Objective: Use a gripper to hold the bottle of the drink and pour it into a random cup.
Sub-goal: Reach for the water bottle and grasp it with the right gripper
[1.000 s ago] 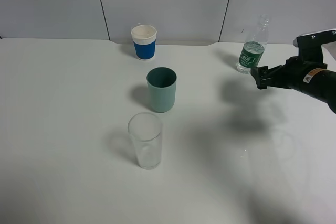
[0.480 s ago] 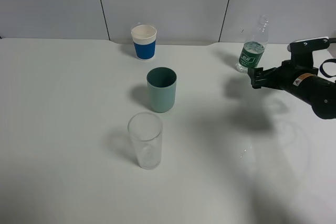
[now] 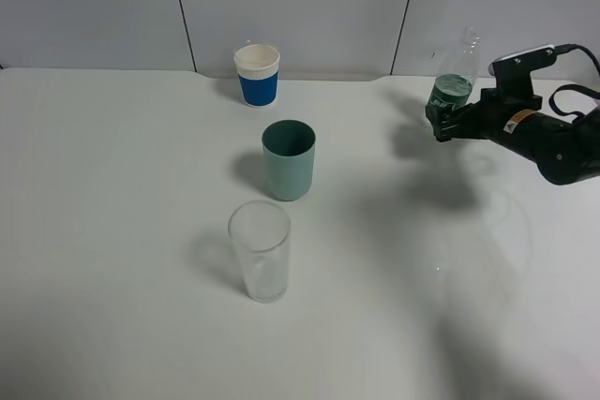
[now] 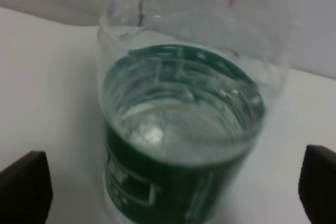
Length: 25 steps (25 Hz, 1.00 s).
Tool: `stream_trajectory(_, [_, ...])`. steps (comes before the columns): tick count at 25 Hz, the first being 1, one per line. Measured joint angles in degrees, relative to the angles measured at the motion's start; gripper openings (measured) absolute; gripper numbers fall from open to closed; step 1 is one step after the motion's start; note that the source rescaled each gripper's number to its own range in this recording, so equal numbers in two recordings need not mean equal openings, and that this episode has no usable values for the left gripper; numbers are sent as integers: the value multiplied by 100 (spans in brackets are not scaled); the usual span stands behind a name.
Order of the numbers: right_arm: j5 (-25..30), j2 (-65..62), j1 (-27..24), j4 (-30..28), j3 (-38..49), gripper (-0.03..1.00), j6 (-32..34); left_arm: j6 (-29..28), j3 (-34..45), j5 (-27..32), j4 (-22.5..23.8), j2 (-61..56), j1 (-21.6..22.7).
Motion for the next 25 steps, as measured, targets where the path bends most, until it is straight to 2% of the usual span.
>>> stream_trajectory(10, [167, 362, 0, -419, -730, 100, 0, 0, 0, 0, 0, 0, 0])
stream_trajectory(21, [5, 404, 0, -784, -808, 94, 0, 0, 0, 0, 0, 0, 0])
stream_trajectory(23, [-77, 404, 0, -788, -808, 85, 0, 0, 0, 0, 0, 0, 0])
stream_trajectory(24, [-133, 409, 0, -788, -808, 73, 0, 0, 0, 0, 0, 0, 0])
stream_trajectory(25, [-162, 409, 0, -783, -808, 54, 0, 0, 0, 0, 0, 0, 0])
